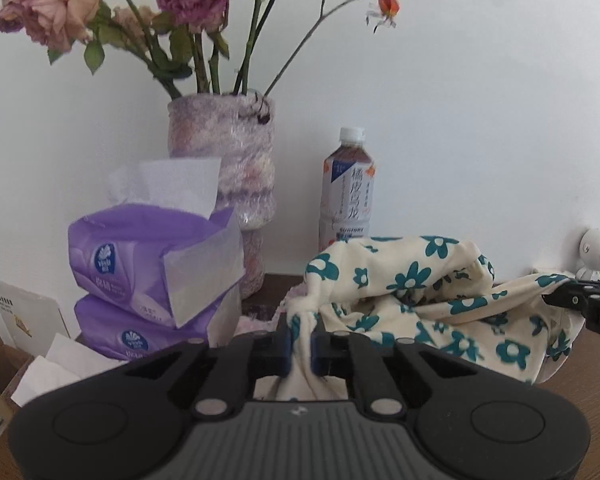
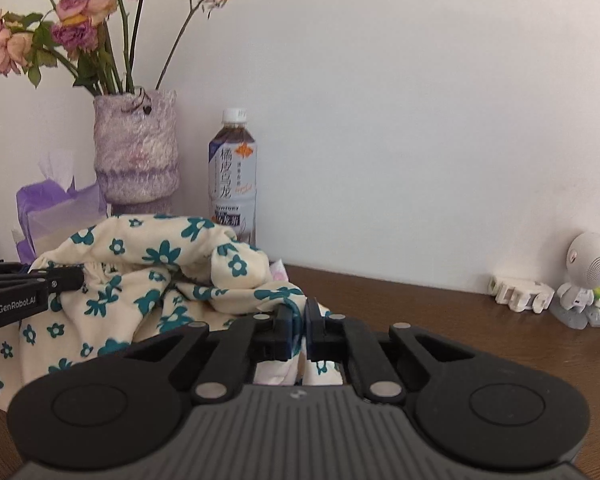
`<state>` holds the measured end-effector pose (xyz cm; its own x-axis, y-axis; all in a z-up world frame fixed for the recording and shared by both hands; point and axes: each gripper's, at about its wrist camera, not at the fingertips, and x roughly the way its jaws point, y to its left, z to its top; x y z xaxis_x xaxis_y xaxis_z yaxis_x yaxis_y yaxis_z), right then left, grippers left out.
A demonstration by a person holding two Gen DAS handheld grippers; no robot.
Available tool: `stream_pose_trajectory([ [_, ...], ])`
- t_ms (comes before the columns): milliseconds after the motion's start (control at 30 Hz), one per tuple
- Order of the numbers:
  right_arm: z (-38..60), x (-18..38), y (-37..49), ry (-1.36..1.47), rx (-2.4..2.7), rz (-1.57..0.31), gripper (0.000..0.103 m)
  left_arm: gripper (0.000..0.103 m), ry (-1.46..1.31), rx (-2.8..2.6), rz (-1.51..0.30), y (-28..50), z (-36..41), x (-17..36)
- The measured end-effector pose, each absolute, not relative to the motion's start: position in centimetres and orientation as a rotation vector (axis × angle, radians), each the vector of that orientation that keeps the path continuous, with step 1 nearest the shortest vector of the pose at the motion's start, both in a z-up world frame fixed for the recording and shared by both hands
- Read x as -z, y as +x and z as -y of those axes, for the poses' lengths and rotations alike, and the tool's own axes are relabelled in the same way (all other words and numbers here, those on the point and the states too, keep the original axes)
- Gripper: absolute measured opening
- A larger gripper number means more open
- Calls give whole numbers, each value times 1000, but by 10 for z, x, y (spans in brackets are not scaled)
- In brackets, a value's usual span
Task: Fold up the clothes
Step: 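Grasp the shirt with both grippers and lift it off the pile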
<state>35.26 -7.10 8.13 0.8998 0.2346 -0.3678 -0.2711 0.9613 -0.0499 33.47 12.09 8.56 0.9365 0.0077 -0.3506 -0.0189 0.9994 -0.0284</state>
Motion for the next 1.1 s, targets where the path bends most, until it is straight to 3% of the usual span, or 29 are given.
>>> stream_pose_trajectory([
  [300, 127, -156, 295, -37, -230, -127, 4, 7, -58, 86, -87, 252, -108, -157],
  [567, 194, -204, 209, -42, -203, 13, 4, 7, -80, 239, -16, 179, -103, -185],
  [833, 248, -200, 163, -12, -216, -158, 4, 7, -120, 394, -217, 162, -99, -163],
  [1100, 249, -99, 237, 42, -178, -490, 4, 7, -101, 208, -479, 240, -72, -84],
])
